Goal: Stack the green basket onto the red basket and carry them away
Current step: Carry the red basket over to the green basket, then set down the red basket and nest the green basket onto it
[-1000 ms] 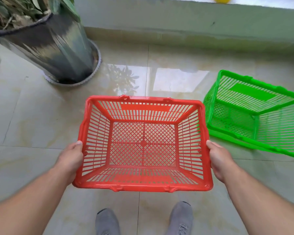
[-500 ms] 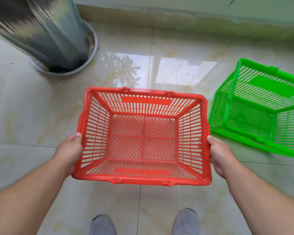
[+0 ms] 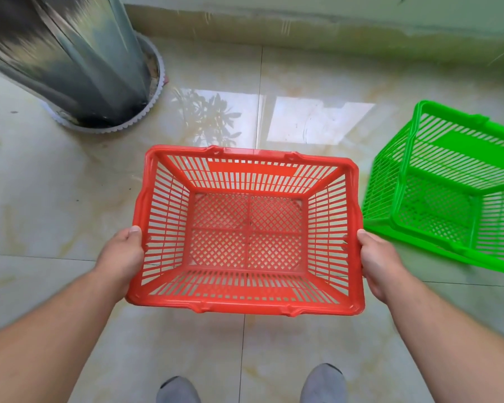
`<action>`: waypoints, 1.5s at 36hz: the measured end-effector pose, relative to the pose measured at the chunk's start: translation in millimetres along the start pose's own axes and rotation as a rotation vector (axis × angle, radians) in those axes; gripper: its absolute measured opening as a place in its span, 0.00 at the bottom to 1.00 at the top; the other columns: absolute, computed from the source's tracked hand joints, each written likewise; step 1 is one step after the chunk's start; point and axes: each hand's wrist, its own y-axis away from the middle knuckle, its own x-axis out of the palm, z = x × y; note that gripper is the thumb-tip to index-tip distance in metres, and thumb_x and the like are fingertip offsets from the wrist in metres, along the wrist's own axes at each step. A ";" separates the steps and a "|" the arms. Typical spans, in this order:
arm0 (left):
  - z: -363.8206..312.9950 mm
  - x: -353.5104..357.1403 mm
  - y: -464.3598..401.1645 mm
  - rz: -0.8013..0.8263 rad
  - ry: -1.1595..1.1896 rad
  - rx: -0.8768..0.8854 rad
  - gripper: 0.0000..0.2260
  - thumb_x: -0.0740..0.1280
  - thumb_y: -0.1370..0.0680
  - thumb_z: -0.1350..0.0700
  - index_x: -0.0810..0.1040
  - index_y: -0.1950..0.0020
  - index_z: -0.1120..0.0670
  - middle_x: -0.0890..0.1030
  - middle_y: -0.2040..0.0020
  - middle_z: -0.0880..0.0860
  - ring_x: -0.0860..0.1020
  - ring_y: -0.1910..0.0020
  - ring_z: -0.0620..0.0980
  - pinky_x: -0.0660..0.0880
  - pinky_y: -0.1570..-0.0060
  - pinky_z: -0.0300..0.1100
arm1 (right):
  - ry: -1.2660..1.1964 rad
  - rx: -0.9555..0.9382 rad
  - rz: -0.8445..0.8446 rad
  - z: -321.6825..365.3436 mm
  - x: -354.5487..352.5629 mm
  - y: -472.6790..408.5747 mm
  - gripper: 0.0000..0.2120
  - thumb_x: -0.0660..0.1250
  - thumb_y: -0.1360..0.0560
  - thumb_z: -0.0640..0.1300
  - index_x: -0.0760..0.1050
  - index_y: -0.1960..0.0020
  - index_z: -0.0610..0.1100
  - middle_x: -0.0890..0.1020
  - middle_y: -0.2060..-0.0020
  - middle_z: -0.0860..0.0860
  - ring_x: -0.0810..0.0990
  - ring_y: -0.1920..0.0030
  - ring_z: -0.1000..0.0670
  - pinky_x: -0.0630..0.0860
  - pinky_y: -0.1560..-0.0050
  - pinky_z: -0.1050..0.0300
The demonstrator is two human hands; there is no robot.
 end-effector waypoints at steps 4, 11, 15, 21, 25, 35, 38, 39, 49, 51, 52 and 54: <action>-22.4 4.2 21.7 -0.005 -0.049 -0.007 0.23 0.51 0.13 0.44 0.79 0.32 0.56 0.85 0.42 0.60 0.85 0.45 0.62 0.79 0.40 0.59 | 0.101 -0.012 -0.007 3.4 -1.5 3.9 0.18 0.57 0.17 0.50 0.83 0.46 0.44 0.88 0.52 0.46 0.87 0.51 0.44 0.81 0.43 0.45; -50.9 -3.3 50.6 -0.079 -0.143 0.006 0.26 0.55 0.16 0.41 0.68 0.21 0.52 0.79 0.28 0.59 0.80 0.35 0.63 0.76 0.33 0.60 | 0.220 -0.095 -0.022 18.1 -11.4 28.1 0.18 0.56 0.17 0.49 0.82 0.49 0.42 0.87 0.53 0.46 0.85 0.52 0.46 0.74 0.57 0.58; -72.2 -4.6 84.8 -0.091 -0.135 0.022 0.26 0.56 0.13 0.46 0.61 0.17 0.54 0.72 0.22 0.60 0.74 0.26 0.62 0.71 0.32 0.54 | 0.199 -0.137 -0.034 34.2 -19.8 58.3 0.14 0.56 0.16 0.44 0.79 0.46 0.40 0.80 0.48 0.51 0.77 0.51 0.51 0.68 0.50 0.60; -98.0 -10.1 146.4 -0.025 -0.093 0.072 0.19 0.57 0.13 0.51 0.71 0.24 0.57 0.79 0.36 0.54 0.79 0.41 0.55 0.73 0.40 0.46 | 0.174 -0.110 -0.003 46.1 -44.4 95.8 0.15 0.58 0.16 0.47 0.80 0.40 0.42 0.82 0.51 0.51 0.77 0.44 0.48 0.70 0.39 0.55; -122.8 -10.6 194.3 0.031 -0.093 0.125 0.15 0.56 0.13 0.51 0.79 0.36 0.55 0.85 0.44 0.56 0.84 0.46 0.56 0.79 0.46 0.46 | 0.152 -0.096 0.036 55.7 -72.5 118.4 0.23 0.59 0.21 0.56 0.77 0.33 0.44 0.80 0.55 0.56 0.77 0.52 0.52 0.73 0.46 0.55; -183.1 11.3 301.3 0.060 -0.122 0.176 0.19 0.57 0.22 0.40 0.81 0.45 0.51 0.87 0.47 0.55 0.85 0.46 0.59 0.80 0.38 0.62 | 0.043 -0.065 0.051 90.4 -160.5 170.6 0.23 0.58 0.18 0.55 0.73 0.28 0.44 0.79 0.33 0.47 0.76 0.32 0.47 0.69 0.27 0.44; -199.6 27.7 329.1 0.056 -0.161 0.194 0.19 0.57 0.16 0.45 0.78 0.32 0.53 0.83 0.35 0.55 0.80 0.36 0.59 0.74 0.32 0.54 | 0.037 -0.062 0.046 92.1 -187.4 177.6 0.24 0.58 0.19 0.56 0.73 0.28 0.44 0.79 0.33 0.48 0.76 0.33 0.47 0.69 0.28 0.44; -205.7 36.7 340.9 0.059 -0.172 0.204 0.21 0.57 0.15 0.46 0.75 0.26 0.54 0.80 0.30 0.55 0.77 0.31 0.58 0.71 0.29 0.53 | 0.027 -0.059 0.048 91.3 -198.6 179.3 0.25 0.58 0.19 0.57 0.73 0.28 0.44 0.78 0.33 0.48 0.76 0.32 0.47 0.69 0.28 0.43; -235.1 104.6 389.5 0.154 -0.223 0.237 0.23 0.57 0.13 0.48 0.66 0.19 0.54 0.70 0.21 0.55 0.70 0.24 0.57 0.65 0.27 0.49 | -0.051 -0.039 -0.009 80.1 -268.2 169.2 0.36 0.57 0.30 0.65 0.74 0.29 0.45 0.79 0.32 0.47 0.76 0.31 0.46 0.70 0.28 0.40; -240.1 115.1 390.7 0.180 -0.217 0.247 0.23 0.57 0.13 0.48 0.67 0.19 0.53 0.71 0.21 0.55 0.71 0.27 0.56 0.67 0.30 0.48 | -0.054 -0.038 -0.021 79.7 -275.0 164.7 0.37 0.57 0.30 0.66 0.74 0.29 0.44 0.78 0.31 0.47 0.75 0.31 0.47 0.69 0.27 0.40; -242.8 120.3 391.6 0.195 -0.222 0.252 0.23 0.57 0.13 0.47 0.67 0.19 0.53 0.71 0.22 0.54 0.72 0.27 0.55 0.67 0.32 0.47 | -0.052 -0.040 -0.030 79.4 -278.9 162.2 0.38 0.57 0.31 0.67 0.74 0.29 0.45 0.78 0.31 0.47 0.75 0.31 0.47 0.69 0.27 0.40; -246.5 129.4 390.6 0.233 -0.212 0.252 0.23 0.57 0.14 0.46 0.67 0.19 0.52 0.71 0.22 0.55 0.71 0.25 0.57 0.66 0.26 0.51 | -0.044 -0.046 -0.046 80.3 -286.3 159.1 0.38 0.56 0.30 0.66 0.73 0.29 0.44 0.78 0.31 0.47 0.75 0.31 0.47 0.69 0.27 0.40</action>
